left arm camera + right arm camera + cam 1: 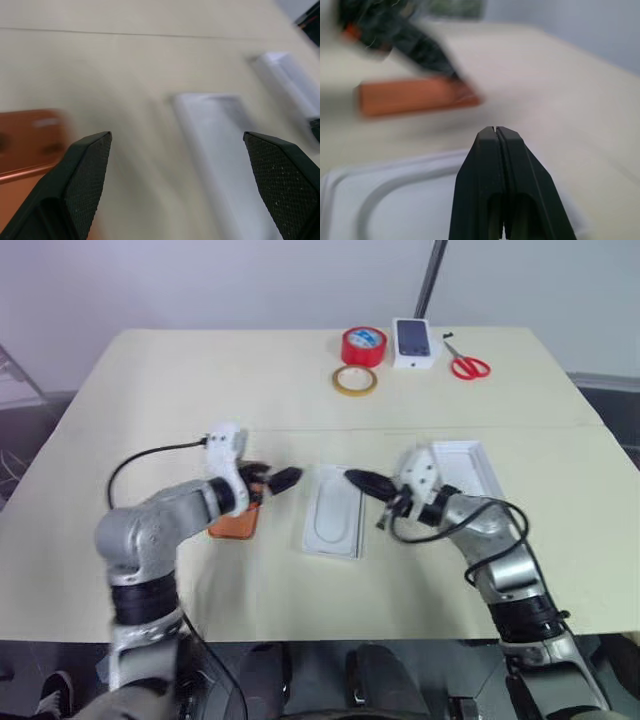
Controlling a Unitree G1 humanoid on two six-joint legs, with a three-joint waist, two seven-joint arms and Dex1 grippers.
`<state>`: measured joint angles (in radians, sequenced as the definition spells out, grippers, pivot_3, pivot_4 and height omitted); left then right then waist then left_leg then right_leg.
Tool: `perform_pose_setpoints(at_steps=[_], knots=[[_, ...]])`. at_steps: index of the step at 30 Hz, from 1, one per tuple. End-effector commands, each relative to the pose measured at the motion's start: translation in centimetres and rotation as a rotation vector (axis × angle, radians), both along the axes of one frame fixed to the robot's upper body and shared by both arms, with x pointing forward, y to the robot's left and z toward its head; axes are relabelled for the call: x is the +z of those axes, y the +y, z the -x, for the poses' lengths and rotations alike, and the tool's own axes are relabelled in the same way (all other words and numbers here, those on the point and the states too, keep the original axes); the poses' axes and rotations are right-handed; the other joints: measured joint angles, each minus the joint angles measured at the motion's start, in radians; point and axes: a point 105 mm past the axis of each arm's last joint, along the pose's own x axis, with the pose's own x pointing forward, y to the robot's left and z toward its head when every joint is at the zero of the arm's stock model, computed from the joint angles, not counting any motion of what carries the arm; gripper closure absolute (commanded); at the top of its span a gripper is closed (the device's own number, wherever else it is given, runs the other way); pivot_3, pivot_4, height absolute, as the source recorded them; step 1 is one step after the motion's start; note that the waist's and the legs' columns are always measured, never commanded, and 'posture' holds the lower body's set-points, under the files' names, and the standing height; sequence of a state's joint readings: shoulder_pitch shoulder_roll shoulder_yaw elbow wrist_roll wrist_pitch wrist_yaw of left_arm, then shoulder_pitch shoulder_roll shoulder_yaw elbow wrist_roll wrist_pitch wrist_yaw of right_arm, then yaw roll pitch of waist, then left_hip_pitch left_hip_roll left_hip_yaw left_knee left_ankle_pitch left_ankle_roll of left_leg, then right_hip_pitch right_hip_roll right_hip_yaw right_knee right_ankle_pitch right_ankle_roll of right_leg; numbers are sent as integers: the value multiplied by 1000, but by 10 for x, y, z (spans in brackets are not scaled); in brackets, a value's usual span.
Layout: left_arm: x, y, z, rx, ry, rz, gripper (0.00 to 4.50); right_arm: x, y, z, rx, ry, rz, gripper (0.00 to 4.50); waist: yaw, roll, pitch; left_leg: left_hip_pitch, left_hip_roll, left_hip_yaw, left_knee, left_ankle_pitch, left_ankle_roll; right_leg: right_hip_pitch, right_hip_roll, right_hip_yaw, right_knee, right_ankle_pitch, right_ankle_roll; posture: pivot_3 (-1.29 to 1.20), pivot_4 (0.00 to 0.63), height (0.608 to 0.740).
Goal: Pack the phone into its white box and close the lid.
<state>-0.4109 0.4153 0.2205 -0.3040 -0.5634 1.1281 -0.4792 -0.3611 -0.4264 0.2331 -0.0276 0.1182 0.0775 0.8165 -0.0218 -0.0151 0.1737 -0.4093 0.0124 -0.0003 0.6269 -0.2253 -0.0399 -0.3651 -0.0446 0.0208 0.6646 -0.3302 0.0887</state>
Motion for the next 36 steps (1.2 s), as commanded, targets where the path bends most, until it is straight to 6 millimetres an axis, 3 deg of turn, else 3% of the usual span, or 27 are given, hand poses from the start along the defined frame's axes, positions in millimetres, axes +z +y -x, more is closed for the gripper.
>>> perform_pose_setpoints(at_steps=[1,5,9,12,17,22,25,29,33,36], knots=[[4,20,1,-32,-128,-131,97,-15,11,5,56,-38,111,4455,11,0,0,0,0,0,0,-1,1,0,-1,0,0,0,-1,0,150,740],[-2,41,3,-19,-119,-147,97,-37,2,7,105,-70,315,4455,15,-1,0,-1,-2,0,2,-4,7,2,-5,-2,-1,1,-1,0,150,740],[-4,43,13,-77,-118,-144,97,-39,-13,-1,89,-88,409,4455,8,-1,0,-1,-2,-1,1,-4,8,1,-6,-2,-2,1,-2,0,150,740],[-6,51,18,-101,-150,-188,97,-41,-20,4,136,-88,470,4455,7,-1,0,-1,-1,-1,1,-4,8,1,-6,-2,-1,0,-3,0,150,740],[-12,67,15,-74,-117,-185,97,-36,-9,12,185,-27,373,4455,10,-1,0,-1,-1,-2,1,-4,8,1,-7,-4,-2,0,-4,0,150,740],[-7,82,2,57,-4,-28,97,-15,2,-4,114,-63,256,4455,7,-1,0,-2,-1,-2,1,-4,9,0,-7,-4,0,0,-4,0,150,740],[-1,88,-1,88,57,61,97,11,4,-19,51,-117,175,4455,3,-1,0,-3,-1,-2,1,-4,9,-2,-6,-4,0,0,-3,0,150,740],[6,95,-4,106,172,196,97,39,28,-26,72,-143,71,4455,2,-1,0,-4,0,-2,2,-4,9,-3,-4,-4,1,0,-3,0,150,740],[4,92,-6,90,243,256,97,39,48,-27,109,-153,89,4455,3,-1,0,-4,0,-2,2,-4,8,-4,-2,-4,2,0,-3,0,150,740],[-15,88,-5,94,341,231,97,39,83,-31,135,-169,117,4455,1,-1,0,-4,0,-2,3,-4,8,-4,-3,-4,2,1,-3,0,150,740]])
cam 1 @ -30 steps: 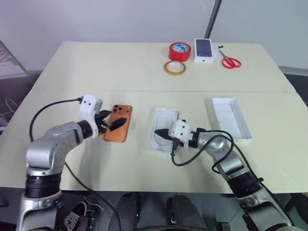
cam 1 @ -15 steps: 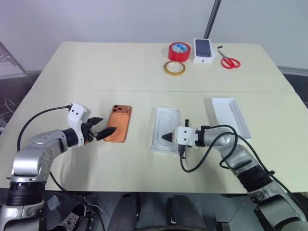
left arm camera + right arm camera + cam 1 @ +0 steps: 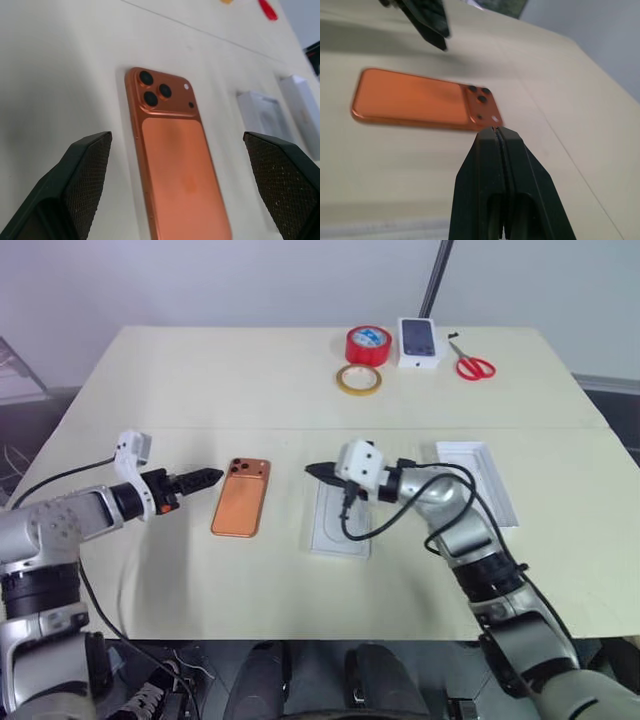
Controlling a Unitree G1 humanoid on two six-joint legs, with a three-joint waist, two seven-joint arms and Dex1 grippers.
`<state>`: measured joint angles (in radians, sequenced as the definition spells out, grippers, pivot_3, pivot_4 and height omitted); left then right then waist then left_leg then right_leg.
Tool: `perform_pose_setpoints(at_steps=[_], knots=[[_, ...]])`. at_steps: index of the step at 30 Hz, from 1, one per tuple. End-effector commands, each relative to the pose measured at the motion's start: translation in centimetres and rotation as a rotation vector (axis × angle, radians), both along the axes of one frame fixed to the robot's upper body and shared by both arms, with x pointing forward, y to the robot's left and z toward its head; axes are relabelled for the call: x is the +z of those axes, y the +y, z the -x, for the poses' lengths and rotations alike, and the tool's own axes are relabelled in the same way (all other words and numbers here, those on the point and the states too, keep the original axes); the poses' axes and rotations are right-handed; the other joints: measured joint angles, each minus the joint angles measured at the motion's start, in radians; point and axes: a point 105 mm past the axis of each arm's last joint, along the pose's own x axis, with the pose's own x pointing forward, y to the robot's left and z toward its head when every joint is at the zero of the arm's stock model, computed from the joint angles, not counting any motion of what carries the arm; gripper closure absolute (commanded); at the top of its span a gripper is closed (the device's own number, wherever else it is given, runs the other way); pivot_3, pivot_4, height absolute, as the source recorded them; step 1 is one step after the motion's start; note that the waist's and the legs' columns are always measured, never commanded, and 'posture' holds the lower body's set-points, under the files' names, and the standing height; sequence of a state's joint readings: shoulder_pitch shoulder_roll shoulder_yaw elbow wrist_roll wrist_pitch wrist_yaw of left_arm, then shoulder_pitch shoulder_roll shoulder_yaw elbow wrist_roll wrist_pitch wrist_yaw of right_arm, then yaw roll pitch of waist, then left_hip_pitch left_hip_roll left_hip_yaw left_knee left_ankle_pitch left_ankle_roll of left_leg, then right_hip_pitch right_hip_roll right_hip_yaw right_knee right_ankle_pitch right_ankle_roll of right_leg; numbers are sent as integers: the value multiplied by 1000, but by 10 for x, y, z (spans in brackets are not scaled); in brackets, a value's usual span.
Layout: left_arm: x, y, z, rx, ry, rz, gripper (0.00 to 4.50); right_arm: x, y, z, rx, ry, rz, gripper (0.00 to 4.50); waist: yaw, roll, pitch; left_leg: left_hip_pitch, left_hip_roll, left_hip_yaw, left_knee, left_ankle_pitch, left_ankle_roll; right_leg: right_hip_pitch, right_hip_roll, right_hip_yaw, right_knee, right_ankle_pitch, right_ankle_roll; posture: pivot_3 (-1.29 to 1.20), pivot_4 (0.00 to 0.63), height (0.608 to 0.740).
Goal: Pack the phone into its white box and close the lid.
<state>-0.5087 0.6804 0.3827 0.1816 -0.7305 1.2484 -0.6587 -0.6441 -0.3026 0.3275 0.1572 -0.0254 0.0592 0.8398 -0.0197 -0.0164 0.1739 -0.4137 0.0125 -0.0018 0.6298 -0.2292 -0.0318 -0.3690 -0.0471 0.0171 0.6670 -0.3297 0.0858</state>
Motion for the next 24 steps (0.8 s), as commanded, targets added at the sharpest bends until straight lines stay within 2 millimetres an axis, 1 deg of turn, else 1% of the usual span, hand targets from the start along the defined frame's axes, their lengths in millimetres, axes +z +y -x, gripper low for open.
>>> perform_pose_setpoints(at_steps=[1,2,3,5,6,9,11,13,16,20,23,24], knots=[[-17,-3,2,-10,95,-30,97,4,39,-4,33,-15,35,4455,-4,0,0,0,0,0,0,0,0,0,0,0,1,0,0,0,150,740],[-23,-4,3,-13,119,-44,97,0,46,-5,40,5,55,4455,-6,0,0,0,0,0,0,1,-1,-2,0,1,2,0,0,0,150,740],[-28,-5,4,-18,129,-70,97,-5,49,-6,41,17,80,4455,-5,0,0,0,0,0,0,1,-1,-3,1,1,3,0,0,0,150,740],[-34,-6,3,-8,150,-68,97,-17,54,-9,30,7,161,4455,2,0,0,0,0,0,-1,1,-2,-3,1,0,4,0,0,0,150,740],[-35,-7,3,-8,158,-68,97,-24,55,-8,37,37,191,4455,4,0,0,0,0,0,-1,1,-2,-3,1,0,3,0,0,0,150,740],[-52,-13,5,-4,193,-74,97,-41,62,-2,61,61,270,4455,6,0,-1,0,-1,0,0,1,-2,-1,-1,0,3,0,0,0,150,740],[-57,-18,7,-13,213,-72,97,-51,62,-3,51,45,332,4455,6,1,-2,1,-1,0,0,1,-2,-1,-1,0,3,0,0,0,150,740],[-61,-23,8,-28,225,-75,97,-60,58,-10,5,54,381,4455,6,2,-3,2,-1,0,0,1,-2,0,-1,0,3,0,0,0,150,740],[-62,-27,8,-41,233,-60,97,-60,56,-15,-15,6,413,4455,7,2,-4,5,-1,0,-1,1,-2,2,-2,0,2,0,0,0,150,740],[-66,-43,10,-79,264,-28,97,-54,65,-11,-10,52,350,4455,8,3,-6,6,-2,-2,-1,1,-2,2,-2,-1,2,0,0,0,150,740],[-67,-58,14,-124,295,7,97,-56,67,-11,-4,45,356,4455,8,4,-7,6,-2,-2,-1,1,-2,3,-2,-1,2,0,0,0,150,740],[-63,-68,15,-155,295,40,97,-55,66,-12,-6,39,357,4455,8,4,-8,6,-2,-2,-1,1,-2,3,-2,-1,2,0,0,0,150,740]])
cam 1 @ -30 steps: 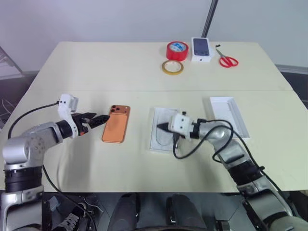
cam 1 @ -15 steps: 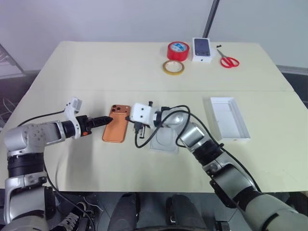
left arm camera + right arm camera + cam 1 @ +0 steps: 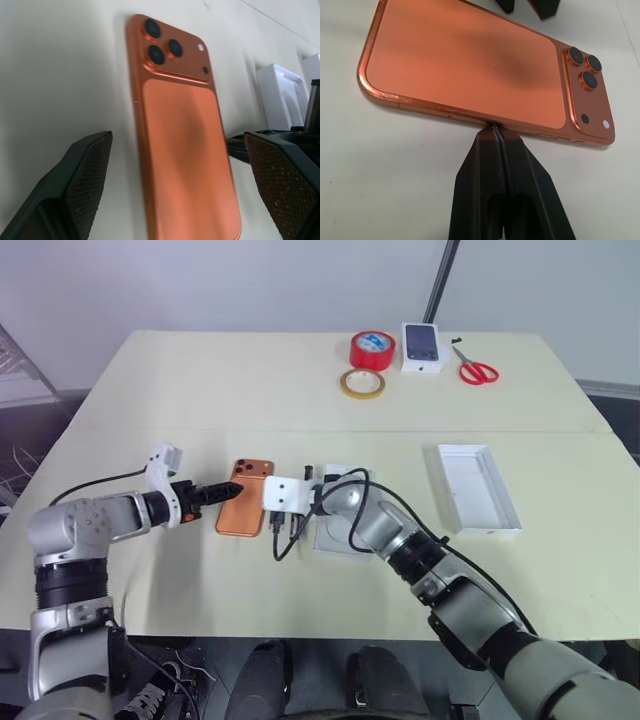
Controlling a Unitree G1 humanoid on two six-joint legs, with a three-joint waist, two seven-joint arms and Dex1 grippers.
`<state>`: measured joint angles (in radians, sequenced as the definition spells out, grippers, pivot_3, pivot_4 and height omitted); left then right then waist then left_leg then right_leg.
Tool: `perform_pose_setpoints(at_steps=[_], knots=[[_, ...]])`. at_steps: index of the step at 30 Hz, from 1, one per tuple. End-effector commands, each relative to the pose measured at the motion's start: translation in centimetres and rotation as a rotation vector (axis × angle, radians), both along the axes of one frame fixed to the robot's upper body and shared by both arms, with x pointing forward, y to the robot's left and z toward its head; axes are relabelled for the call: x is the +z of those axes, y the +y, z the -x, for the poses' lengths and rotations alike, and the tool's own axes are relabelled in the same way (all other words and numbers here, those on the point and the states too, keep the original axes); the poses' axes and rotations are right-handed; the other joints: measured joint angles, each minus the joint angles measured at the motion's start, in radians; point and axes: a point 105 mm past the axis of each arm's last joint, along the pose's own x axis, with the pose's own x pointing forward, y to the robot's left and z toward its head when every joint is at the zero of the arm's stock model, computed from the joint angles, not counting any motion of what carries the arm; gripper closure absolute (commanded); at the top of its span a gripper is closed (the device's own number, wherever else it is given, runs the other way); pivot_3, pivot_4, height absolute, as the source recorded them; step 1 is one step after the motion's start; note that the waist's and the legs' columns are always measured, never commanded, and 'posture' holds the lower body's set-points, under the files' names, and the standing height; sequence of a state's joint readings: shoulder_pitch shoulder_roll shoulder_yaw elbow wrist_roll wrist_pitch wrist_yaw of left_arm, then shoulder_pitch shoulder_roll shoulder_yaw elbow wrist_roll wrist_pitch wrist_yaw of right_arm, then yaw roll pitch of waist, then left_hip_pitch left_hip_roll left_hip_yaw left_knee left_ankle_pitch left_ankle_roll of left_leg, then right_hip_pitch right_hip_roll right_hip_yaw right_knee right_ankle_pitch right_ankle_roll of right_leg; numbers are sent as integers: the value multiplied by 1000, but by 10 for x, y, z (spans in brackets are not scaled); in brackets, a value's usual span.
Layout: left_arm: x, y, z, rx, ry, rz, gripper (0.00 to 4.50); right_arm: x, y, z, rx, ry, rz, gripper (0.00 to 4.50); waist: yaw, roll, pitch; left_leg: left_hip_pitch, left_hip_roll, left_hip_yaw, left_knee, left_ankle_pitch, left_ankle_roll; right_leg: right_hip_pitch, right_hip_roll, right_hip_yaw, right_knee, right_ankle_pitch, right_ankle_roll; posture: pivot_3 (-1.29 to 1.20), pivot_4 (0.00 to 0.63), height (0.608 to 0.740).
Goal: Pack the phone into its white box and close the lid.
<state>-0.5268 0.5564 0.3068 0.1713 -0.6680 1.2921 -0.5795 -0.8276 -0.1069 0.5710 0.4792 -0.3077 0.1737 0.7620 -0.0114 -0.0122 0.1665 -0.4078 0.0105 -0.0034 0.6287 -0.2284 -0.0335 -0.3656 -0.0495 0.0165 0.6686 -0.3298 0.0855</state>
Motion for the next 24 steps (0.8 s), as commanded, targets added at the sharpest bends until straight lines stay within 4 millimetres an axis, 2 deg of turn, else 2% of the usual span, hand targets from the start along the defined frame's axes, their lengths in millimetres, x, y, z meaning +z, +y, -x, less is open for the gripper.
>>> perform_pose_setpoints(at_steps=[1,4,11,18,21,23,24], knots=[[-27,-39,20,-123,184,95,97,3,2,-2,-6,-12,-12,4455,0,0,-1,0,0,0,0,0,0,1,0,0,0,0,0,0,150,740],[-21,-46,19,-128,186,124,97,4,0,-4,-15,-22,-13,4455,1,0,-1,0,0,0,0,0,0,2,0,0,0,0,0,0,150,740],[-8,-39,12,-107,142,111,97,-1,-9,-4,-32,-13,-8,4455,-1,0,-1,0,-1,-1,0,0,0,2,0,-1,-1,0,0,0,150,740],[-7,-19,7,-15,136,134,97,-2,-11,-4,-41,-14,-11,4455,-3,0,0,-1,0,-1,-1,0,0,2,0,-1,-1,0,0,0,150,740],[-9,-11,12,4,151,143,887,-1,-12,-4,-48,-14,-15,4500,-9,0,0,-1,0,-1,-1,0,0,1,0,0,-1,0,0,0,150,740],[-9,-8,12,17,145,128,1809,-1,-12,-5,-53,-9,-16,4500,-11,0,0,-1,0,0,-2,0,0,0,0,0,-1,0,0,0,150,740],[-9,-6,11,28,142,117,1809,-2,-12,-4,-54,-7,-16,4500,-10,0,0,-1,0,0,-2,0,0,-1,0,0,-1,0,0,0,150,740]])
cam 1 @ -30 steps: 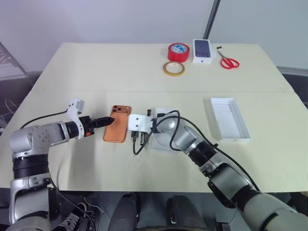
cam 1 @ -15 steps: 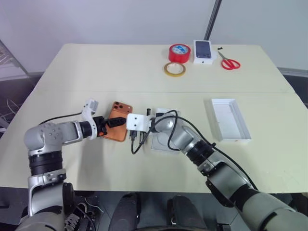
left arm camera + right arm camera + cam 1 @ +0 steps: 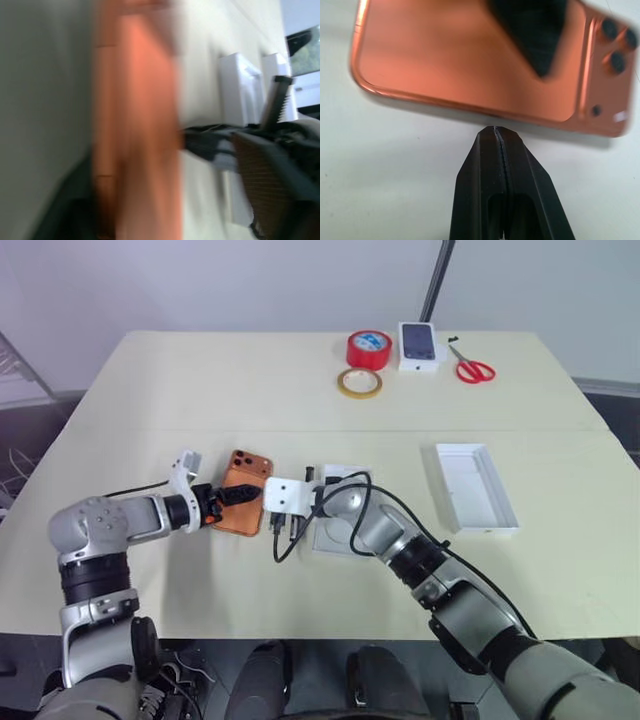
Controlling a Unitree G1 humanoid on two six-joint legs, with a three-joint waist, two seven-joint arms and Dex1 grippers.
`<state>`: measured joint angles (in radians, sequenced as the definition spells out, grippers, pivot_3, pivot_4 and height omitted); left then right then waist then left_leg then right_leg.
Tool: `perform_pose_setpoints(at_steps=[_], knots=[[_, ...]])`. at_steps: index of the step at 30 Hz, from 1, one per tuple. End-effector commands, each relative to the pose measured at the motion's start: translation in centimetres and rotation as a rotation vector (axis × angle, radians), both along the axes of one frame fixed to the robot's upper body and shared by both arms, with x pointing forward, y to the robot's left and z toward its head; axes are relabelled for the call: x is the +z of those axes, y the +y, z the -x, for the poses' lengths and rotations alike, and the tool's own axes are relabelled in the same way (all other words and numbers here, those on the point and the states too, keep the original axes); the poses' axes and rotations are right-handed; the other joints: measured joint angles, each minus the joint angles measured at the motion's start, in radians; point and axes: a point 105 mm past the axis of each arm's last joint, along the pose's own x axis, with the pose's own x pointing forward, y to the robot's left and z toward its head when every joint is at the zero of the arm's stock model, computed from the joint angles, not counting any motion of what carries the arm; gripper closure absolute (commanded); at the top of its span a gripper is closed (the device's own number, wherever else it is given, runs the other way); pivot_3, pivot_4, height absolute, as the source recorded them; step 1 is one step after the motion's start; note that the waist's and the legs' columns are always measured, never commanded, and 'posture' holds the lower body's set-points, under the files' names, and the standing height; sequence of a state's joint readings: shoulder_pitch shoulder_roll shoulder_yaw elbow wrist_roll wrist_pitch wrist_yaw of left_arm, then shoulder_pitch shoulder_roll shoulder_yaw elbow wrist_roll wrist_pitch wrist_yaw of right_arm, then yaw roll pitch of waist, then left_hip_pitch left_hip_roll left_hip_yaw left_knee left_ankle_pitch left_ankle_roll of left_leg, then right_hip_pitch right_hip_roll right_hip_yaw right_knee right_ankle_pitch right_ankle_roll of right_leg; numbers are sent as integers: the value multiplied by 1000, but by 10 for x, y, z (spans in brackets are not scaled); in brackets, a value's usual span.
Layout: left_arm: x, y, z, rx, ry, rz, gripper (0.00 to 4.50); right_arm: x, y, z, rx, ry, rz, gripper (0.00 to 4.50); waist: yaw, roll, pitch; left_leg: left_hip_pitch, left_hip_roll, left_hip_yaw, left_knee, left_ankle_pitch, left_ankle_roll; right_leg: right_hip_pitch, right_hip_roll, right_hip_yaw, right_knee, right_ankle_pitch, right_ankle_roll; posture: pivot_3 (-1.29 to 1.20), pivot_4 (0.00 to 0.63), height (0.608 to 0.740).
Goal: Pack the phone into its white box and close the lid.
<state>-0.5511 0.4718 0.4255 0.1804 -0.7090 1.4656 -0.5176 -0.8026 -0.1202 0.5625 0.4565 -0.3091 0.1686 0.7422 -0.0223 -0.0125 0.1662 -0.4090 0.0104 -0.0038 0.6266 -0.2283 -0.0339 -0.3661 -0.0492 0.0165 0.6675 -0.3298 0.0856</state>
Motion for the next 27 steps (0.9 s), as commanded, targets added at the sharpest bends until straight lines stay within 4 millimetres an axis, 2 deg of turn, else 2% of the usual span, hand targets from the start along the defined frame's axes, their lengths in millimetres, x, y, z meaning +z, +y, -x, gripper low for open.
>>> perform_pose_setpoints(at_steps=[1,8,12,13,15,20,22,24,27], knots=[[-3,7,4,22,33,-5,1809,-2,-7,-3,-37,12,-2,4500,2,0,0,0,0,0,0,0,0,0,0,0,0,0,0,0,150,740],[-8,6,10,25,75,18,1809,-5,-8,0,-34,18,1,4500,1,0,0,0,0,0,0,0,0,0,0,0,0,0,0,0,150,740],[-9,5,10,45,83,53,3006,-3,-9,-1,-35,13,-1,4500,2,0,0,0,0,0,0,0,0,0,0,0,-1,0,0,0,150,740],[-9,5,10,44,86,53,3604,-3,-10,-1,-36,10,-1,4500,3,0,0,0,0,0,0,0,0,0,0,0,-1,0,0,0,150,740],[-9,4,11,42,94,78,4450,-2,-10,-1,-37,8,-6,4500,3,-1,0,0,0,0,0,0,0,0,0,0,-1,0,0,0,150,740],[-10,5,13,58,123,162,4450,9,-11,1,-28,18,-98,4500,3,-2,0,0,0,0,-1,0,0,0,0,0,-2,0,0,0,150,740],[-6,5,13,59,79,188,4450,33,-10,7,-8,76,-275,4500,4,-2,0,-1,0,0,-1,0,0,0,0,0,-2,0,0,0,150,740],[-1,4,11,68,32,207,4450,45,-16,16,1,244,-392,4500,2,-3,1,-2,0,0,-1,0,0,-1,-1,0,-2,0,0,0,150,740],[-3,-3,15,43,-30,174,4500,54,-33,41,111,328,-436,3614,5,-3,1,-2,0,0,-1,0,-1,-1,-1,0,-2,0,0,0,150,740]])
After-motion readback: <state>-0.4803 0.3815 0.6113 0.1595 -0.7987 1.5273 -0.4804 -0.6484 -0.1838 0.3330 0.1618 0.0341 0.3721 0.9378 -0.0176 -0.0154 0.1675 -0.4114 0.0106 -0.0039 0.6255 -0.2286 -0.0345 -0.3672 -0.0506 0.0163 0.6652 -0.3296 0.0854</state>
